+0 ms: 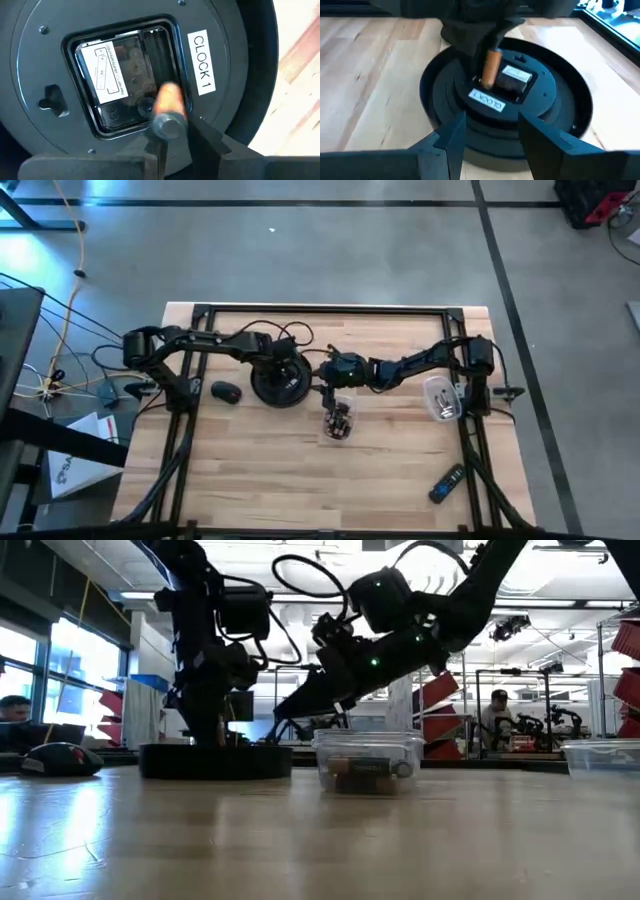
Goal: Insert battery
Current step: Insert the orange battery into the wall clock battery compartment, then insert the orange battery into the wall clock's battery compartment
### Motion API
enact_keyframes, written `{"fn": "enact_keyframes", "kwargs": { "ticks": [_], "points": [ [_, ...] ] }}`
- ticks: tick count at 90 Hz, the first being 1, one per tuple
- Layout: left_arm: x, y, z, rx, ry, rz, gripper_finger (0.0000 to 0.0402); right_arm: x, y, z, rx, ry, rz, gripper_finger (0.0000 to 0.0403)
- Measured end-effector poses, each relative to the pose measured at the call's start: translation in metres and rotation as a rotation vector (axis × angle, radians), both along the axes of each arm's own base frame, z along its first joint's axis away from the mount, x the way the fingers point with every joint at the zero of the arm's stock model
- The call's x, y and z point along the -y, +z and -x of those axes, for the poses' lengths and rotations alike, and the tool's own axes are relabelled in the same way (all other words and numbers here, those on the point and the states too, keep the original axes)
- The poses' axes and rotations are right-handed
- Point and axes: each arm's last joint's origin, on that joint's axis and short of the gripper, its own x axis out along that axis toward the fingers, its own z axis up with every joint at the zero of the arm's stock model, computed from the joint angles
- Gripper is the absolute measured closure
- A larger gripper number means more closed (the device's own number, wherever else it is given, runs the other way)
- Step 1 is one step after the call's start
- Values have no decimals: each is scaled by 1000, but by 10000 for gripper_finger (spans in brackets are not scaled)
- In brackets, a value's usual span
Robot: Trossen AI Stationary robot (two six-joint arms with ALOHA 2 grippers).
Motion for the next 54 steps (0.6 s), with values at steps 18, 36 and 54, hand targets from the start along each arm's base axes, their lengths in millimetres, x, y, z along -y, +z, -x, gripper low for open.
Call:
{"fn": "enact_keyframes", "kwargs": {
  "ticks": [18,36,54],
  "points": [
    [0,0,0,-1,1,-5,347,0,0,0,1,-8,-12,253],
    [0,0,0,-1,-7,-9,347,0,0,0,2,-11,-18,253],
    [5,7,-3,-19,-106,-31,346,0,0,0,0,-11,-17,253]
  ]
}}
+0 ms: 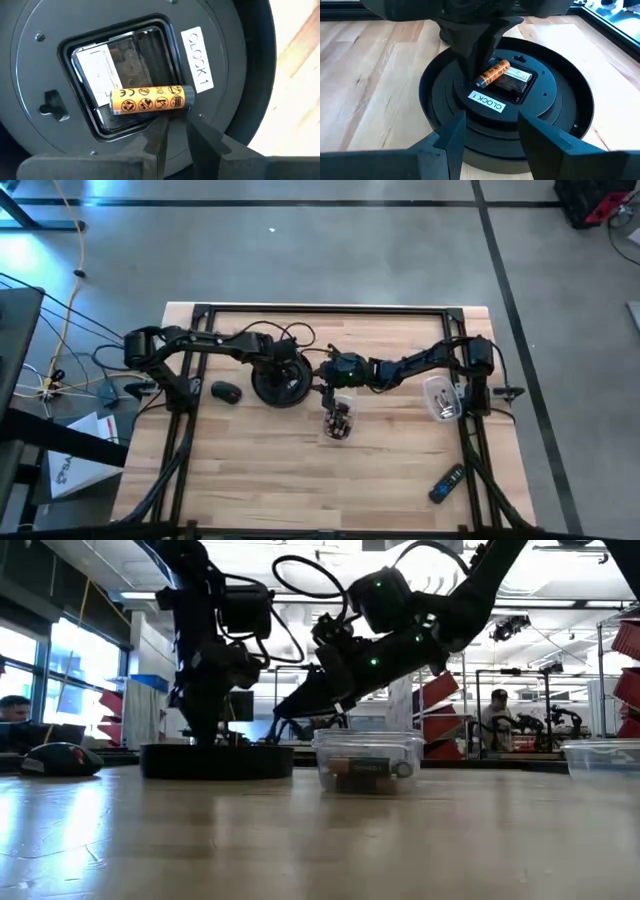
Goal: Insert battery
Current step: Insert the orange battery into the wall clock's battery compartment
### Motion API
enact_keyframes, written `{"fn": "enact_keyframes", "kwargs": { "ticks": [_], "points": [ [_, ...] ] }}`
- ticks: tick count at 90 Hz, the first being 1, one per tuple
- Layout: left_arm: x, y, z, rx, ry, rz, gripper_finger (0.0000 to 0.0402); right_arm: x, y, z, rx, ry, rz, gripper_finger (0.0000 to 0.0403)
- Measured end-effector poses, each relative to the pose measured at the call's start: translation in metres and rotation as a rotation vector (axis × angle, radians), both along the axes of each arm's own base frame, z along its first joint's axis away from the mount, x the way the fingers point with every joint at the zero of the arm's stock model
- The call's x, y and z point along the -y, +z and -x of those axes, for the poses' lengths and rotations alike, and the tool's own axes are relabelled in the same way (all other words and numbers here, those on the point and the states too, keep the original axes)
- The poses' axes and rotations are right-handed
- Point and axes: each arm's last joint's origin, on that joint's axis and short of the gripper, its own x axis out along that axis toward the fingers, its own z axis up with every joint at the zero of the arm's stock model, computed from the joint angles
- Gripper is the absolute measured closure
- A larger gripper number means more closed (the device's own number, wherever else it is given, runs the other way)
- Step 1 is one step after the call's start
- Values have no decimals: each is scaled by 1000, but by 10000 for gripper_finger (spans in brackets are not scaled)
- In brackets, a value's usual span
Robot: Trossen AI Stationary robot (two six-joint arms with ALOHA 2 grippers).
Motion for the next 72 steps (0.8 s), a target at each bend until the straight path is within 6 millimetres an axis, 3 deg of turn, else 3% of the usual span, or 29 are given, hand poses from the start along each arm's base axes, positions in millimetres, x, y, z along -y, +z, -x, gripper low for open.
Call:
{"fn": "enact_keyframes", "kwargs": {
  "ticks": [23,51,72],
  "points": [
    [13,21,-5,-65,-198,-113,343,0,-1,0,-12,2,1,253],
    [34,24,-11,-166,-692,-488,283,0,-1,1,-15,6,4,253],
    [28,23,-15,-137,-802,-479,238,0,-2,1,-23,3,-4,253]
  ]
}}
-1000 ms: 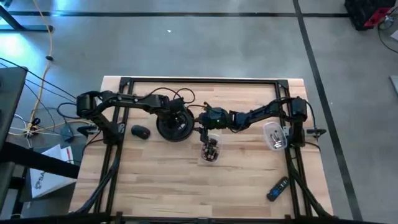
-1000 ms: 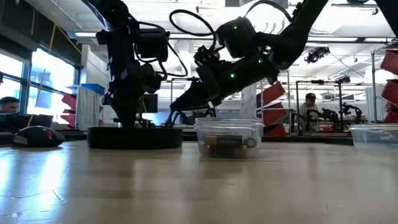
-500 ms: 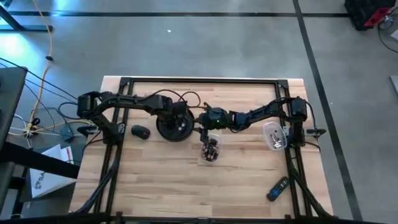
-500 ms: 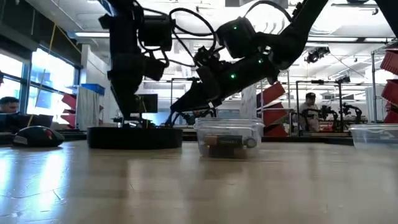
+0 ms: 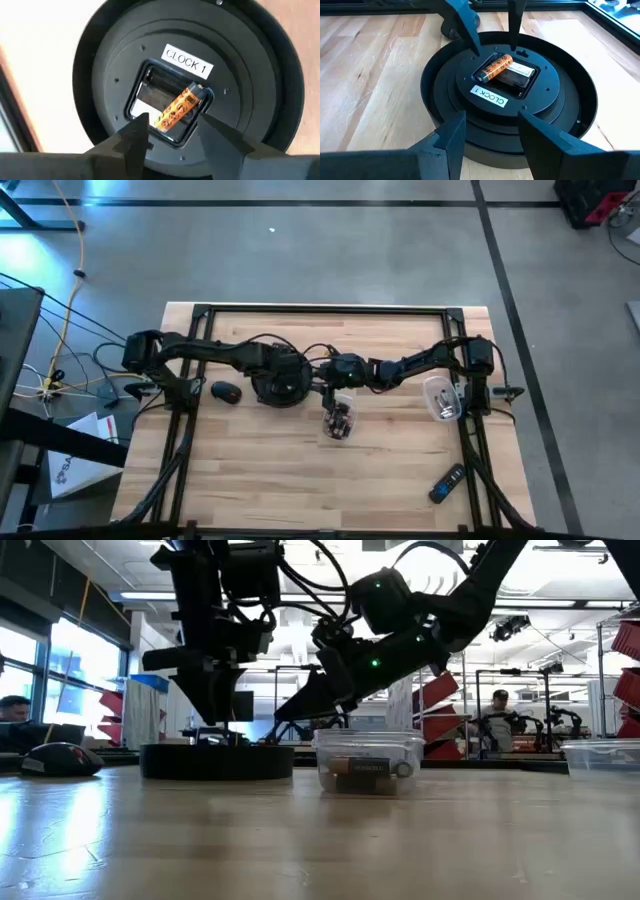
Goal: Insert battery
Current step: Insert the orange battery into the wall clock's battery compartment
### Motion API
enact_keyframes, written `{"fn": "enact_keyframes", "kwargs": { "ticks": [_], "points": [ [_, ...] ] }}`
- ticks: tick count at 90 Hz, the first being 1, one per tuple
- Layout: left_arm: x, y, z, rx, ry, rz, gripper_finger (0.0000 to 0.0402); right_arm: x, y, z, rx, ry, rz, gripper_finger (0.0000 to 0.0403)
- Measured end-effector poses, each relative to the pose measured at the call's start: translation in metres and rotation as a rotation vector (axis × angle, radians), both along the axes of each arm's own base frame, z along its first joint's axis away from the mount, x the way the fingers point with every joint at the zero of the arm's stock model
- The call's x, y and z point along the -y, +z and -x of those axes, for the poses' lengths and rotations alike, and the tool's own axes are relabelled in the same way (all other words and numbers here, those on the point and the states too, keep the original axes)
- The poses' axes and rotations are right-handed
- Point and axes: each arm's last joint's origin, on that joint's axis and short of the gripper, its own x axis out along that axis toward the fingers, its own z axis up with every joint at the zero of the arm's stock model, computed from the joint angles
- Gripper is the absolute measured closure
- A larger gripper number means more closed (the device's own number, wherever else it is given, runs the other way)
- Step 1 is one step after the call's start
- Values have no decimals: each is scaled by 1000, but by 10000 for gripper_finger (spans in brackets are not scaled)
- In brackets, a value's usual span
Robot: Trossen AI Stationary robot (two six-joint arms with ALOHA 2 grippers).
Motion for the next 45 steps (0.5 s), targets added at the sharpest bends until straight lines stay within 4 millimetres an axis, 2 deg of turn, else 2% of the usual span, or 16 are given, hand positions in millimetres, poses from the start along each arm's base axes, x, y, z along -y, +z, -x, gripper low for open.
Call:
{"fn": "enact_keyframes", "kwargs": {
  "ticks": [20,45],
  "points": [
    [-15,-15,-2,-72,-11,11,234,0,-1,0,-7,0,-1,253],
    [-17,-26,-5,-127,-51,21,234,0,-2,1,-16,-3,-9,253]
  ]
}}
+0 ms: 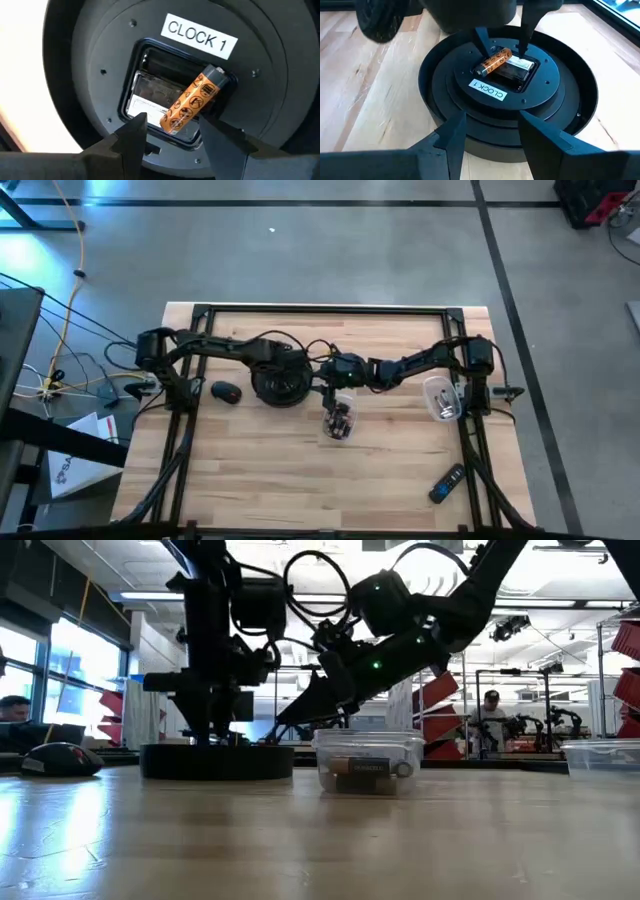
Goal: Insert battery
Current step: Insert the orange battery into the wall clock's battery compartment
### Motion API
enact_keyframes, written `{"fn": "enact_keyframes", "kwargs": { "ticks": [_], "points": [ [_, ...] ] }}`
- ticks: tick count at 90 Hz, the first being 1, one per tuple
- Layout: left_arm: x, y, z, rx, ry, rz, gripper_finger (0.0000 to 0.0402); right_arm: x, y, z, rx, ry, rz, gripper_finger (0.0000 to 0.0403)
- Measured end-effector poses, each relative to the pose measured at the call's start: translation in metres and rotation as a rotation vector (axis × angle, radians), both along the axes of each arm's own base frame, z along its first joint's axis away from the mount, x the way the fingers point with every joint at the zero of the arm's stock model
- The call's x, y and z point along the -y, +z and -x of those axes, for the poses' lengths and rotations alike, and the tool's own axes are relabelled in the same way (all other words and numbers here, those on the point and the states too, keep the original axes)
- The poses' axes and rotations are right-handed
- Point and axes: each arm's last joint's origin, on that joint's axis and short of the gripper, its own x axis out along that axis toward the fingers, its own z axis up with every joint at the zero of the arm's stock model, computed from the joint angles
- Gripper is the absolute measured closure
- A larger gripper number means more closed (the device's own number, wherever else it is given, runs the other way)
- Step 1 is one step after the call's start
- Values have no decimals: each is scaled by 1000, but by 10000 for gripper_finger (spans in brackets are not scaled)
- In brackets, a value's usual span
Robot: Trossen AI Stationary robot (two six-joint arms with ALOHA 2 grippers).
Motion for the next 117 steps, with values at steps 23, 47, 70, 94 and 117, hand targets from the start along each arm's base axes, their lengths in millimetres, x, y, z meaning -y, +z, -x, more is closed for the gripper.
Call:
{"fn": "enact_keyframes", "kwargs": {
  "ticks": [23,47,70,94,117],
  "points": [
    [0,0,1,4,43,8,259,0,0,0,-1,-1,-3,253],
    [1,0,3,0,106,15,343,0,0,0,0,-3,-8,253],
    [1,0,3,25,199,40,377,0,0,0,0,-4,-8,253],
    [2,0,6,56,514,209,361,0,0,0,4,-5,-8,253],
    [5,5,4,54,667,293,360,0,1,-1,12,-6,-9,253]
  ]
}}
